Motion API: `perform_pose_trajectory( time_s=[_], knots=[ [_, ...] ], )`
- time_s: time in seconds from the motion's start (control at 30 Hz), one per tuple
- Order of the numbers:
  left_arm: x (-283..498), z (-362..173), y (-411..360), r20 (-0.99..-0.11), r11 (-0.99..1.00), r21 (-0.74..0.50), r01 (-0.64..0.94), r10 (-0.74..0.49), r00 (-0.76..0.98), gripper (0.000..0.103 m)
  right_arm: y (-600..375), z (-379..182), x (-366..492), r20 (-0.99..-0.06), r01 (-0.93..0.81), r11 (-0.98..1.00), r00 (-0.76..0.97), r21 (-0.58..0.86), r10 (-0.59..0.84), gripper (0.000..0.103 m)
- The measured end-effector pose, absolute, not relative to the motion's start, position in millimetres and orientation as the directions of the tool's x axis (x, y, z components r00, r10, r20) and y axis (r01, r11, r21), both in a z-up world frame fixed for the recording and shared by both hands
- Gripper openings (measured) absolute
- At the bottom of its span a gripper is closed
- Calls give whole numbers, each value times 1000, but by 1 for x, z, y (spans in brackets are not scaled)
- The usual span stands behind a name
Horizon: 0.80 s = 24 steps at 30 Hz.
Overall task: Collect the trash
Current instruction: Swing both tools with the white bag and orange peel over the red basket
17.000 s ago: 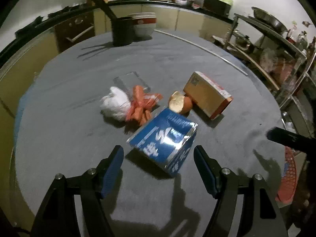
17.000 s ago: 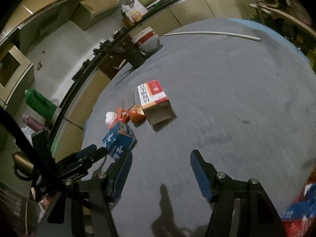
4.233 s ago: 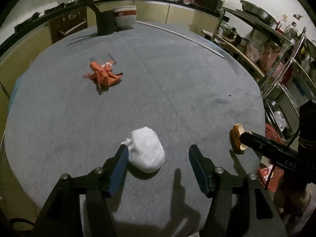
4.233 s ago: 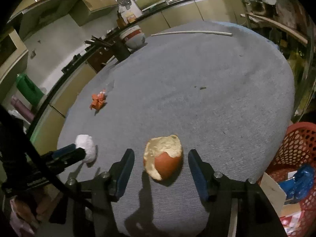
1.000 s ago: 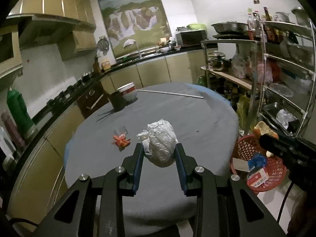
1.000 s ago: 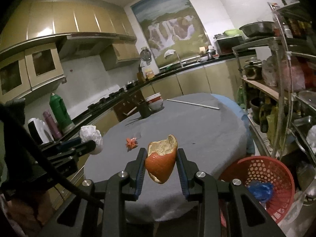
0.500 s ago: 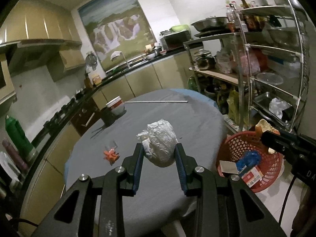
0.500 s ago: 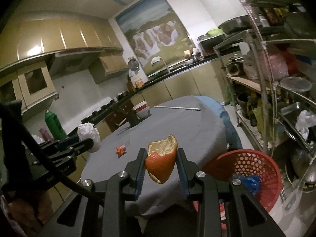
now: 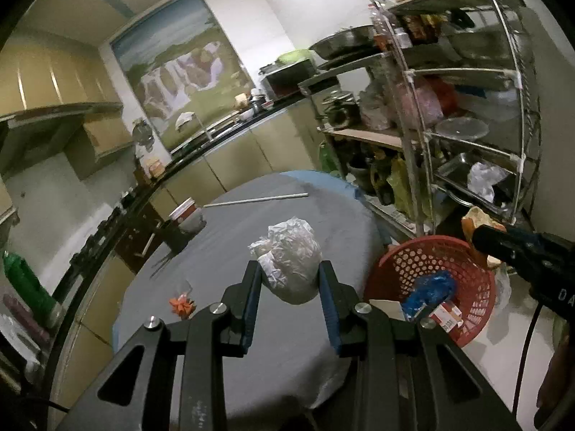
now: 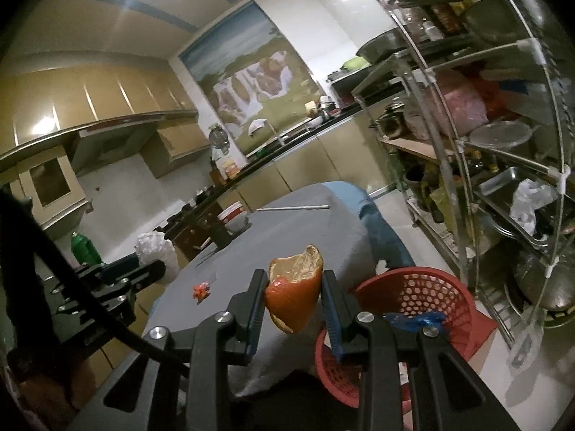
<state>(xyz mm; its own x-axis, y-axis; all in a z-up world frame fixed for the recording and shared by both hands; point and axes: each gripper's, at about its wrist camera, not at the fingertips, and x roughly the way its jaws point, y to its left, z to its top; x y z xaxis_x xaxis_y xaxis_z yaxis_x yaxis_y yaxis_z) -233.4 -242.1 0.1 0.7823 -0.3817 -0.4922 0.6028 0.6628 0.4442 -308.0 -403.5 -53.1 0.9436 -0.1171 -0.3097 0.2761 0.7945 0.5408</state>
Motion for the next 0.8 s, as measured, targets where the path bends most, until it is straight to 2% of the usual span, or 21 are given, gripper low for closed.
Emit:
perform_pose_trajectory(
  time_s=[0.8],
  knots=[
    [-245, -30, -302, -529, 565, 488, 665, -414, 741, 34, -437, -70, -333, -319, 340, 731, 931, 591, -175, 33]
  ],
)
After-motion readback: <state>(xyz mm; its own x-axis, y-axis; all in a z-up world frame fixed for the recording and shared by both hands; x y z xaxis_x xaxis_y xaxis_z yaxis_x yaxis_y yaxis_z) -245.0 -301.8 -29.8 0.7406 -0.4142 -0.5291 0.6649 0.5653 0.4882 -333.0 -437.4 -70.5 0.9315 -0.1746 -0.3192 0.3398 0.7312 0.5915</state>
